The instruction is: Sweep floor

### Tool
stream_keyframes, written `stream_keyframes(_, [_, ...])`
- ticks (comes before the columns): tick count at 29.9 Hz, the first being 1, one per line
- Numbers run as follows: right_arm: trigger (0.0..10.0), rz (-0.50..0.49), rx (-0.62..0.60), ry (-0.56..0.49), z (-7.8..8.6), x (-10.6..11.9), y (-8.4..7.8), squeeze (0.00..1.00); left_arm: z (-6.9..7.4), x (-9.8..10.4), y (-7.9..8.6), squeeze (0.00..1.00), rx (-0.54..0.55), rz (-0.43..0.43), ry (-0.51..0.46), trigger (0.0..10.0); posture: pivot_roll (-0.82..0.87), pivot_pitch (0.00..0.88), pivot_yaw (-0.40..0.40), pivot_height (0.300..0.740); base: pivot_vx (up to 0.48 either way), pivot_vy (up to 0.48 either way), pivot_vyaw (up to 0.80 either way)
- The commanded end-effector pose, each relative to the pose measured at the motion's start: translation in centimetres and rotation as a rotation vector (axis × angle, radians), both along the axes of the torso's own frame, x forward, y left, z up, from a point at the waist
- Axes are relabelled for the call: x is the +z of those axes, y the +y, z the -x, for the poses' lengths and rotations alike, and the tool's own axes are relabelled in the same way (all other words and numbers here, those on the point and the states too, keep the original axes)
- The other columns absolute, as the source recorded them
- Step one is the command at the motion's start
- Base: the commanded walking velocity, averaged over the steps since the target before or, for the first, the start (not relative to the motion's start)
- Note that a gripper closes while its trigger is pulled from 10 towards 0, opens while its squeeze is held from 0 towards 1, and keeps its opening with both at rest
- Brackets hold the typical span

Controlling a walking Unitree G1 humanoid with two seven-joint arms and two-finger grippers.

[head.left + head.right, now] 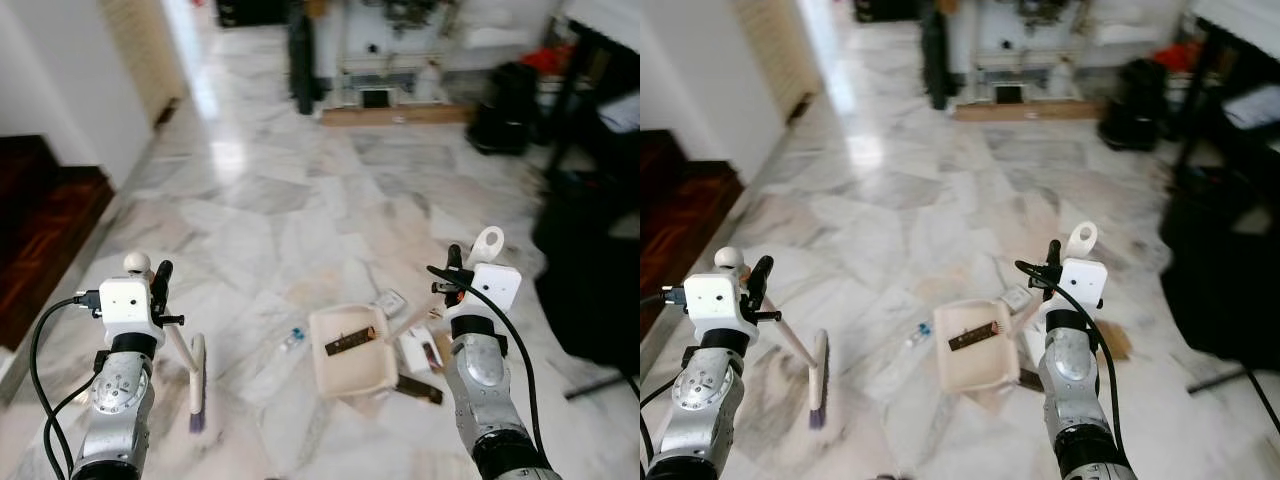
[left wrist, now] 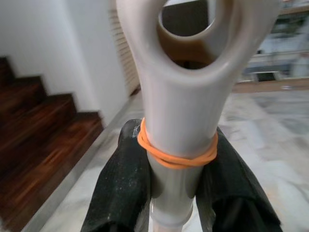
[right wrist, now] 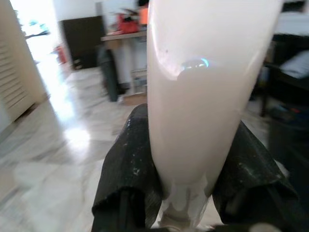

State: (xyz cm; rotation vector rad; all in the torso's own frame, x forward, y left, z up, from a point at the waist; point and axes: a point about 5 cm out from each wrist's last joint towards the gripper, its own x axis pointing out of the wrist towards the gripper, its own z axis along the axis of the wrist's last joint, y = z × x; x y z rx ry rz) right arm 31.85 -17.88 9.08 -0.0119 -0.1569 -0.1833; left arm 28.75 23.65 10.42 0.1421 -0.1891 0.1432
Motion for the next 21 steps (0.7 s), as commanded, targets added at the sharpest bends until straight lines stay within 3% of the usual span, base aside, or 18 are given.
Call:
stream_keyframes(1, [10.0,-0.012,0.019,-0.071,-0.41,1.59,0.73,0.0,0.11,0.76,0.53,0.0,0.012,-0.022,-0.021,10.0,0.09,0.0,0.034,0.74,0.0,0.0,0.8])
stream_keyframes(21, [10.0,-0.035,0.031,-0.054,-0.33,1.95,0.9,0.0,0.75,1.16,0.85,0.0,0.049,-0.016,-0.019,10.0,0.1,0.025,0.023,0.74,0.0,0.0,0.76])
